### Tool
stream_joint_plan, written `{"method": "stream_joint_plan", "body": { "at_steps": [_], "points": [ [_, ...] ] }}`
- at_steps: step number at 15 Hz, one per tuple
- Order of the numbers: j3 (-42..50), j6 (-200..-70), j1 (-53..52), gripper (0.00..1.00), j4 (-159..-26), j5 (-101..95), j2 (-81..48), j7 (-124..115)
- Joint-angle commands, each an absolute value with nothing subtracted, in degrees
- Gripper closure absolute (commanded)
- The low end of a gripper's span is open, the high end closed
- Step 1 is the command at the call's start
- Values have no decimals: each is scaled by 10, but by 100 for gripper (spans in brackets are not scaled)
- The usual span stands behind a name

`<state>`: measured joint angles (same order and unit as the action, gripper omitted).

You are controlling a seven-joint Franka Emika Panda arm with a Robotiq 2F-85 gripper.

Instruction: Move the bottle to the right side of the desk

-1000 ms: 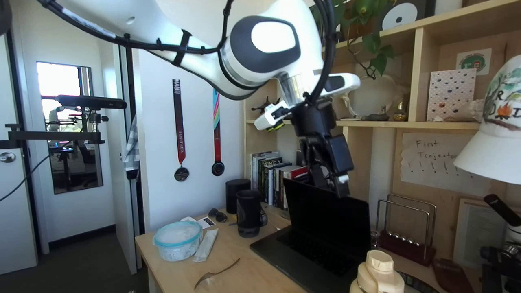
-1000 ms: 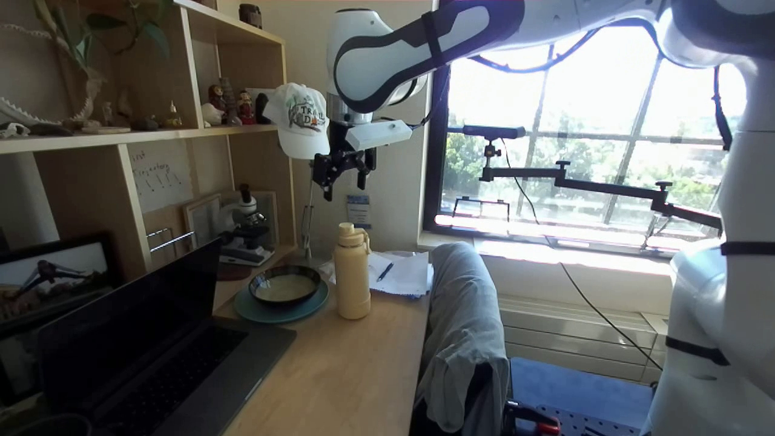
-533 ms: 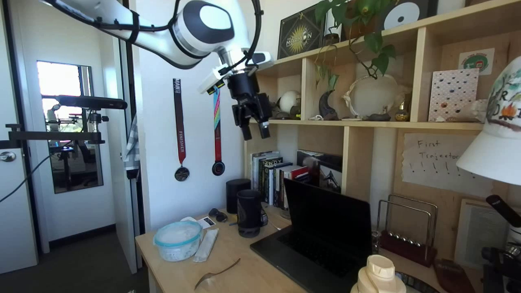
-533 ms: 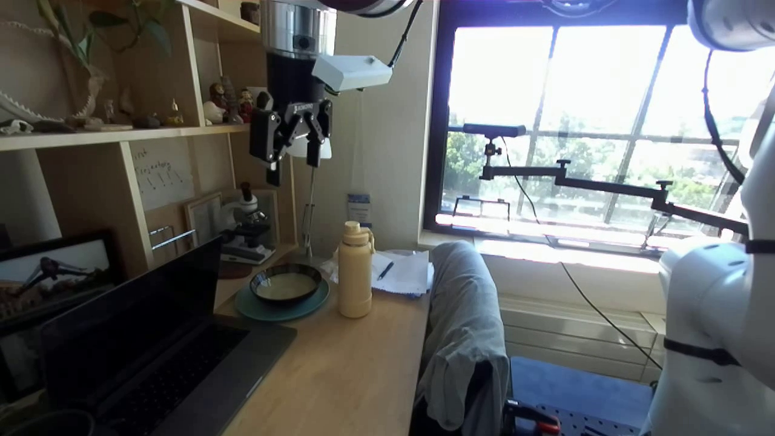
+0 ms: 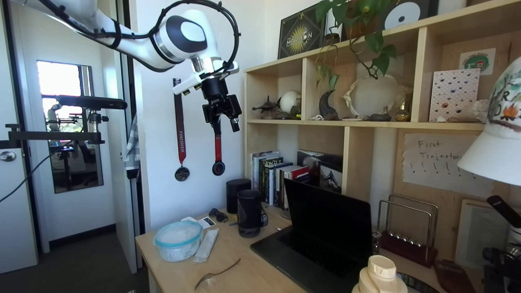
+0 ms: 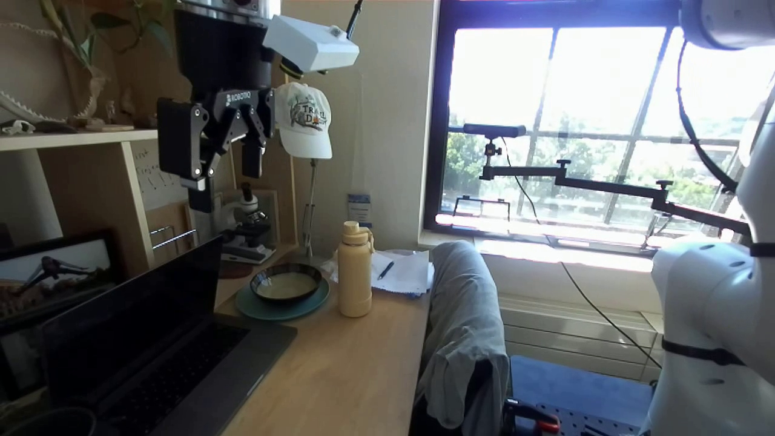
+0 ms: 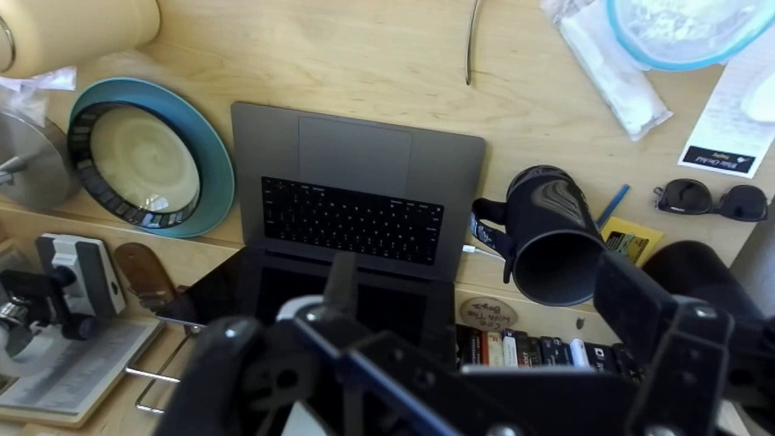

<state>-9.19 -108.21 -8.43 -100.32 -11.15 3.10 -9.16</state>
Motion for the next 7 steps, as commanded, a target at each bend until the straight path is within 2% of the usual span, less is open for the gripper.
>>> {"method": "stream_joint_plan", "body": {
  "at_steps": [1, 7],
  "points": [
    [-101, -1063, -92, 0, -979, -119, 15, -80],
    [-105, -1075, -102, 0, -995, -112, 15, -82]
  ]
}}
